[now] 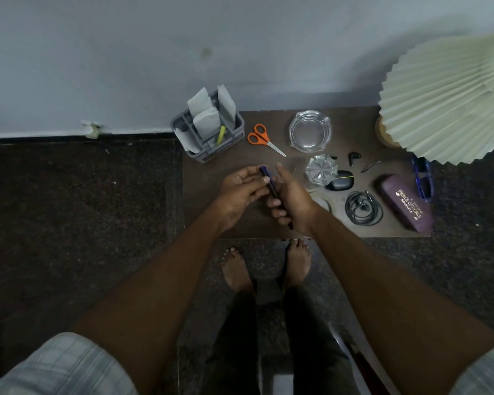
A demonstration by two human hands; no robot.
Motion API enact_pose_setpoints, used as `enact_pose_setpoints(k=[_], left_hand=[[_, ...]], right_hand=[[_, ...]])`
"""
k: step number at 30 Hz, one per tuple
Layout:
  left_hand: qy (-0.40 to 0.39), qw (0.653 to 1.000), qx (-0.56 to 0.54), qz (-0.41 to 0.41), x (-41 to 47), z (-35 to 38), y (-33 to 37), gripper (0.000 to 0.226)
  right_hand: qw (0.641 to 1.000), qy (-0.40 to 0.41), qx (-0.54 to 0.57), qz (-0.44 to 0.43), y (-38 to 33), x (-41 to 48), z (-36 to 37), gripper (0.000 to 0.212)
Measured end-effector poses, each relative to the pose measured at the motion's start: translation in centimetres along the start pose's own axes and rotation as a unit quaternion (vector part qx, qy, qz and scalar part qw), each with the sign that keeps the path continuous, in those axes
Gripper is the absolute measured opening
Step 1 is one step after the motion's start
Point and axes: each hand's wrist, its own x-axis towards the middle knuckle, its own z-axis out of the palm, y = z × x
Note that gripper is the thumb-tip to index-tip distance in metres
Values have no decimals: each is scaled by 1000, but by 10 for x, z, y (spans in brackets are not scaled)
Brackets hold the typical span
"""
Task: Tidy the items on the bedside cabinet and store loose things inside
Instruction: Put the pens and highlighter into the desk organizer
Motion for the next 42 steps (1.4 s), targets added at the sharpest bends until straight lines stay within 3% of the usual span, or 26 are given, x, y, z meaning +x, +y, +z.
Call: enact_pose_setpoints(k=[4, 10, 16, 21, 32, 38, 42], left_hand=[[-38, 999, -1, 5, -4, -3, 8, 15], [-35, 998, 26, 34, -6, -6, 18, 10], [-7, 999, 33, 30, -10, -5, 15, 15], [40, 997, 9, 70, -16, -4, 15, 12], [157, 969, -107, 158, -17, -13, 46, 17], [224, 946, -86, 218, -21, -19, 73, 16], [271, 929, -94, 235, -22, -31, 88, 22]], right_hand=[[998, -25, -51, 5, -11, -3, 6, 65], [997, -38, -71, -2, -17, -2, 15, 83], [998, 12, -56, -34, -16, -1, 19, 51], [998, -3, -59, -38, -18, 6, 23, 55], [967, -62, -35, -244, -46, 14, 47, 8], [935, -40, -109, -335, -68, 10, 71, 25], [877, 38, -210, -430, -86, 19, 81, 18]])
